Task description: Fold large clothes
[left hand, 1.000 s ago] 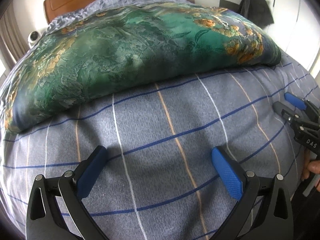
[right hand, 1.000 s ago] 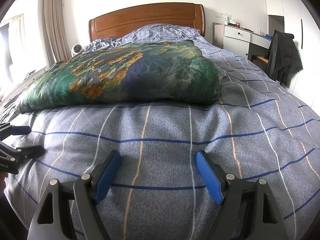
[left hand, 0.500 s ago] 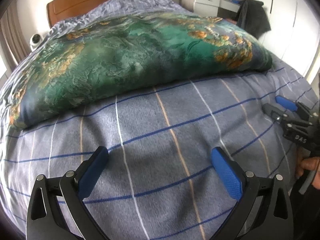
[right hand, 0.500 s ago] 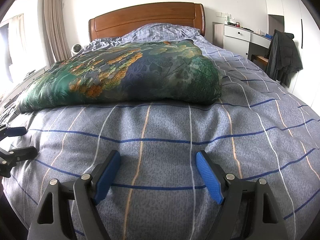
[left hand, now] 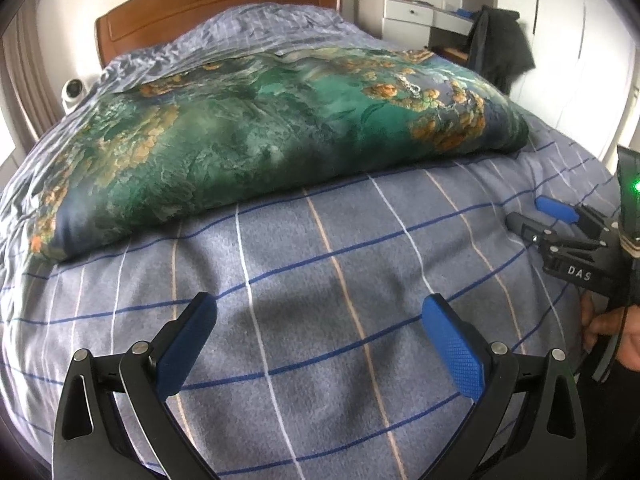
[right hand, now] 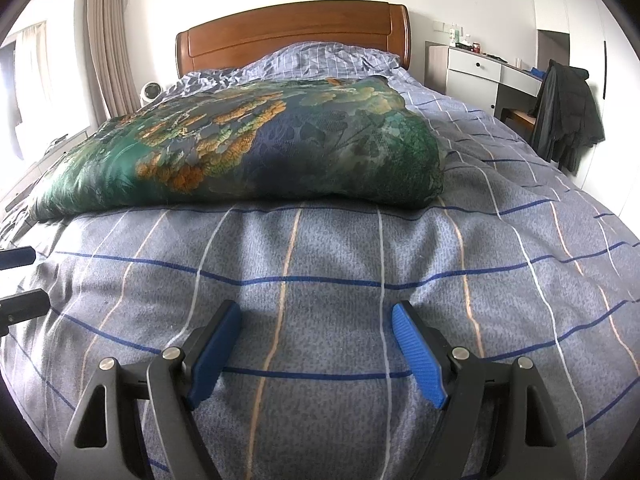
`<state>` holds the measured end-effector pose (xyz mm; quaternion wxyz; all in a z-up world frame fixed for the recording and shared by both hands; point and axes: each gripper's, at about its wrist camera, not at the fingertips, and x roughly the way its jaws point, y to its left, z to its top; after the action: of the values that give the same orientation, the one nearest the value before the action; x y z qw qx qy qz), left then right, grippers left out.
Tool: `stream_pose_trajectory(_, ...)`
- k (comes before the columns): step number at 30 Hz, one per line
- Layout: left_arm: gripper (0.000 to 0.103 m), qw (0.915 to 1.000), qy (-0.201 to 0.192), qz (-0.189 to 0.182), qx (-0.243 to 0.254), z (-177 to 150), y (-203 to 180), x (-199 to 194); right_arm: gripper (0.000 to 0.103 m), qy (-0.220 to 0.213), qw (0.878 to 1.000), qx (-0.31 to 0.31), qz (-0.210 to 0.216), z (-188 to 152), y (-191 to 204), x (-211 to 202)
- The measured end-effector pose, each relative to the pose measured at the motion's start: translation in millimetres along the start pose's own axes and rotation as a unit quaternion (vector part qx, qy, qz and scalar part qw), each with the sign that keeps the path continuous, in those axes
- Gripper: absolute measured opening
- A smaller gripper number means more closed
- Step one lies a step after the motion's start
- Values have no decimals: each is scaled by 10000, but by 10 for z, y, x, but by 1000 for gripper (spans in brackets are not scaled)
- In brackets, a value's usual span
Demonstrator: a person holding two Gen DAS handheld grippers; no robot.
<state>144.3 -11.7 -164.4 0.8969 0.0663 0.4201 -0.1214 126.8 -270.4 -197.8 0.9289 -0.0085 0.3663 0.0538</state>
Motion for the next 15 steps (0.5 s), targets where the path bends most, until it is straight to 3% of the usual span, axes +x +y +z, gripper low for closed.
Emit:
stream_pose_trajectory(8, 102, 10000, -44, 32, 12, 29, 49, -30, 80, 41, 10000, 9, -13, 15, 3, -1)
stream_pose_trajectory(12, 102, 9994, -315, 117, 41, 185, 238, -179, 80, 482, 9988, 121, -3, 159, -21, -4)
stream_pose_trajectory(15, 102, 9981, -499, 76, -351, 453, 535, -250, 80, 679, 9956, 578, 287, 310, -172, -71)
